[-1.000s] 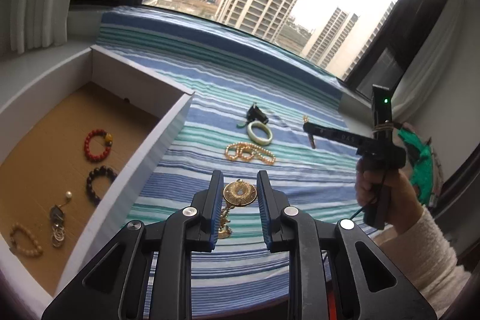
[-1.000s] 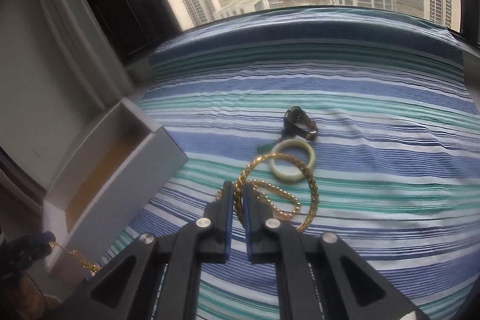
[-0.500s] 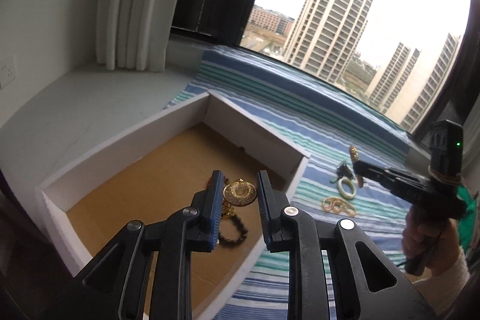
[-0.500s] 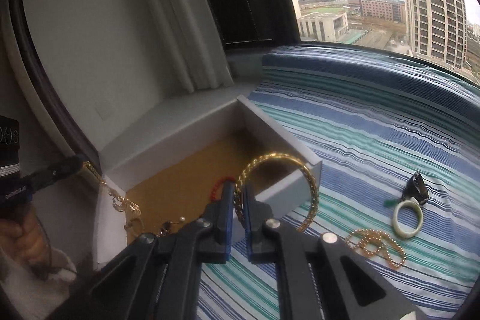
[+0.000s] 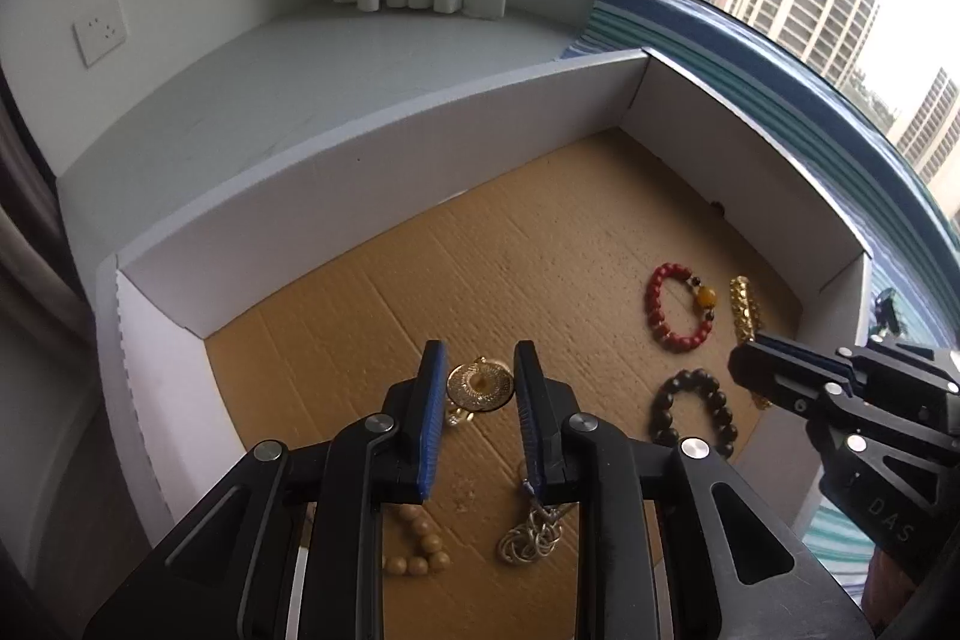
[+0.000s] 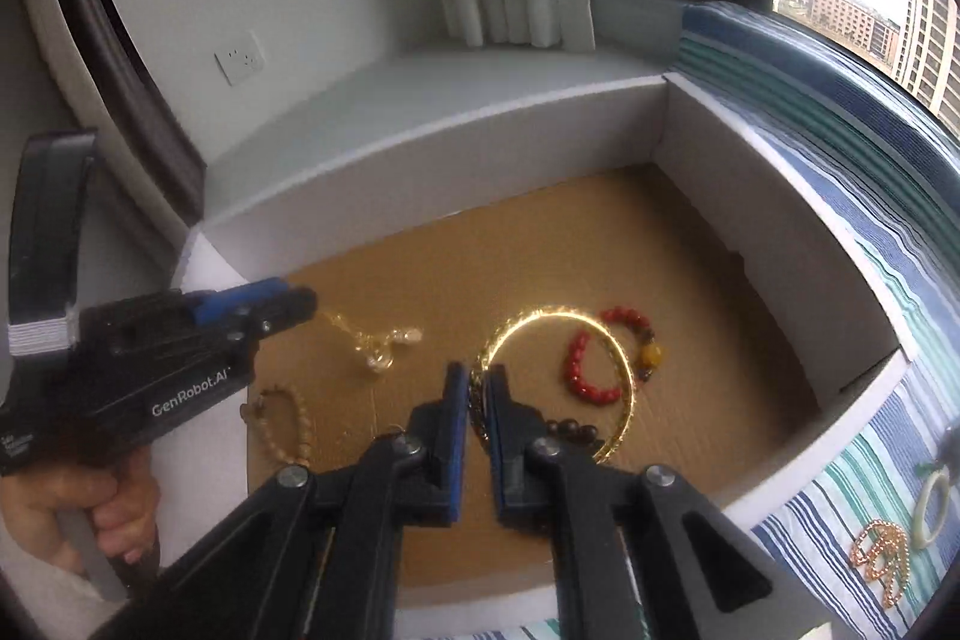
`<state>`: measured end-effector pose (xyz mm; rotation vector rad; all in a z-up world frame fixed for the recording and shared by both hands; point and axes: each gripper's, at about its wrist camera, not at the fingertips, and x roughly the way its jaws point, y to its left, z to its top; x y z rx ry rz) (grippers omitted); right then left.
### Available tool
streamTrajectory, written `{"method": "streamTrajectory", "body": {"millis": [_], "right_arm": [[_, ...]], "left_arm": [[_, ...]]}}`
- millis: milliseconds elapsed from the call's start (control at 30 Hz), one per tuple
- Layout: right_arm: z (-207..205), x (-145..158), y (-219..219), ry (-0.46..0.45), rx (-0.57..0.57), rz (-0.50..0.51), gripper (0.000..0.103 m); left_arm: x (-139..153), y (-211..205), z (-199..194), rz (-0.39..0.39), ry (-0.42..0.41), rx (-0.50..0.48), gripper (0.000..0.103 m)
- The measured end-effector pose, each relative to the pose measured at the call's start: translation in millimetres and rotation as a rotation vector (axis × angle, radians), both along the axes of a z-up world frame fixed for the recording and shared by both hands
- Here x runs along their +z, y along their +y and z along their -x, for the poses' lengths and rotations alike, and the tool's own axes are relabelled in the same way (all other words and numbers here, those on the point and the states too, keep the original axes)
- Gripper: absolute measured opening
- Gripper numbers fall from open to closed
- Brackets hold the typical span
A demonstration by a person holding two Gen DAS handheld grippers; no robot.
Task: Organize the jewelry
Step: 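Carry pendant chain into box with left tool while right tool carries gold bangle there, then open both tools in the box and withdraw them over the bed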
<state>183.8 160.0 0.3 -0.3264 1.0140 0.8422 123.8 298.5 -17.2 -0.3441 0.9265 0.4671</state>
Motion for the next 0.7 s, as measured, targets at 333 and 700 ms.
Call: {"method": "streamTrajectory", "body": {"millis": [333, 700], "right_arm": [[7, 8, -10, -0.053, -0.056, -0.047, 0.043], [19, 24, -102, -0.186, -0.195, -0.065, 0.046]], "left_arm": [[20, -22, 25, -0.147, -0.029, 0.051, 0.067], [45, -64, 39, -0.191, -0.092, -0.009, 0.075]]}}
